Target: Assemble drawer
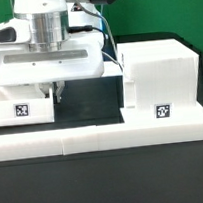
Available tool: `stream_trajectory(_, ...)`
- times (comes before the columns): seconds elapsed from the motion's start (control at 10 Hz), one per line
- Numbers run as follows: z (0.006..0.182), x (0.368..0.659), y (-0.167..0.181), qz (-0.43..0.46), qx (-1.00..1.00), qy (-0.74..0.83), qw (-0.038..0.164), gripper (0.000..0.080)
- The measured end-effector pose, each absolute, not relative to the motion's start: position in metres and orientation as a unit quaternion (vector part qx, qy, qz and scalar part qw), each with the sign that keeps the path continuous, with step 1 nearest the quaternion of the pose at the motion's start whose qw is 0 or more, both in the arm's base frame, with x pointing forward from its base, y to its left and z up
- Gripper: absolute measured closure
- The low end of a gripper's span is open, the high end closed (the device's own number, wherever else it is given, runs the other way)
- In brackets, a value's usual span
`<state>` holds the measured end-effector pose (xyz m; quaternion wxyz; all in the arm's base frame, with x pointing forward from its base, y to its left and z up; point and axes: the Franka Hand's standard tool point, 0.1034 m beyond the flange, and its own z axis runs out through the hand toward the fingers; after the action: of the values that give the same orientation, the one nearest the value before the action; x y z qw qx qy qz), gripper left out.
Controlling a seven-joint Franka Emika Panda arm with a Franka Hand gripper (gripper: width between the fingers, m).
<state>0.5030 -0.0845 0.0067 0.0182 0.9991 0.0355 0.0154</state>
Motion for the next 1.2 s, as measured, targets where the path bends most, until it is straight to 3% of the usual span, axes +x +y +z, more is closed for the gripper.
stream_trajectory(0.7,0.012,0.508,-0.075,0.017,0.998,0.061,0.021,0.0758)
stream_trajectory(1.2,0.020,0.518,-0.056,0.011,0.993,0.118,0.009,0.0758)
